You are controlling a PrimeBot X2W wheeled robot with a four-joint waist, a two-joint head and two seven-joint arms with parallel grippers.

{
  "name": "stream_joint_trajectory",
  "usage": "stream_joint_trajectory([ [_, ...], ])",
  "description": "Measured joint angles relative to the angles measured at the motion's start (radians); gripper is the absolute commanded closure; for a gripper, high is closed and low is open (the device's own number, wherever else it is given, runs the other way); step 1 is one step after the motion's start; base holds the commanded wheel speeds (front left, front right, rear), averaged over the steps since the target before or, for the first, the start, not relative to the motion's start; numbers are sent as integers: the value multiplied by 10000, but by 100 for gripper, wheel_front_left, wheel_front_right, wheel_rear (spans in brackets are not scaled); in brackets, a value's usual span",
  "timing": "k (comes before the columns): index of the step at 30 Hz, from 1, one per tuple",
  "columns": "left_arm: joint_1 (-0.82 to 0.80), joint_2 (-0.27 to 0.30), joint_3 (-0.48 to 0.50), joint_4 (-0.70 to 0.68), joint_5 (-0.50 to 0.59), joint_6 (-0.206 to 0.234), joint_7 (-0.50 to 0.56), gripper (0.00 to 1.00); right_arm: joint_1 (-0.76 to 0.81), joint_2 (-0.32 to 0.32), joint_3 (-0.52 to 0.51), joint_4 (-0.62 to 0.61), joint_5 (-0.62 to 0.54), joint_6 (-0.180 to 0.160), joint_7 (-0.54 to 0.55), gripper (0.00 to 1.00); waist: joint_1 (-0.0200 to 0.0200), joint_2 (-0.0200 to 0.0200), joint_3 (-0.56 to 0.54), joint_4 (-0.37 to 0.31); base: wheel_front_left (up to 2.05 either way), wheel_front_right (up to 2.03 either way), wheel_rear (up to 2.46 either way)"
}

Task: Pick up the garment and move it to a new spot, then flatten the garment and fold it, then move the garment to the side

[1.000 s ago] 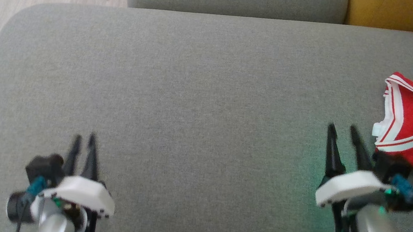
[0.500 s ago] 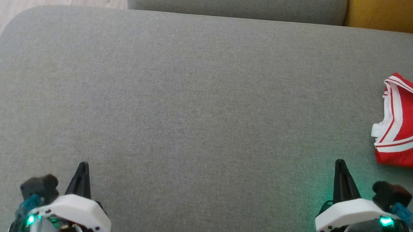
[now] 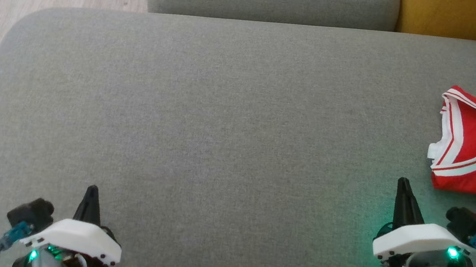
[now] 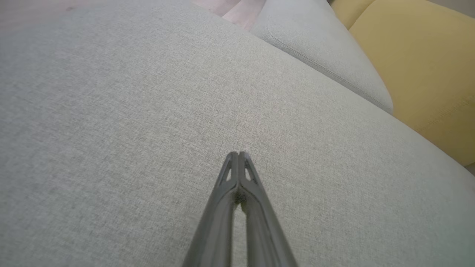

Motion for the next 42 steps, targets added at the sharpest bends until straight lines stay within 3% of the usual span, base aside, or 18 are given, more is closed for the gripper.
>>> stream_joint_trajectory([
  [42,-61,6,790,-579,-4447,-876,1225,100,637,0,-608,-1544,4796,0,1239,100,0,0,-182,31,0,0,0],
])
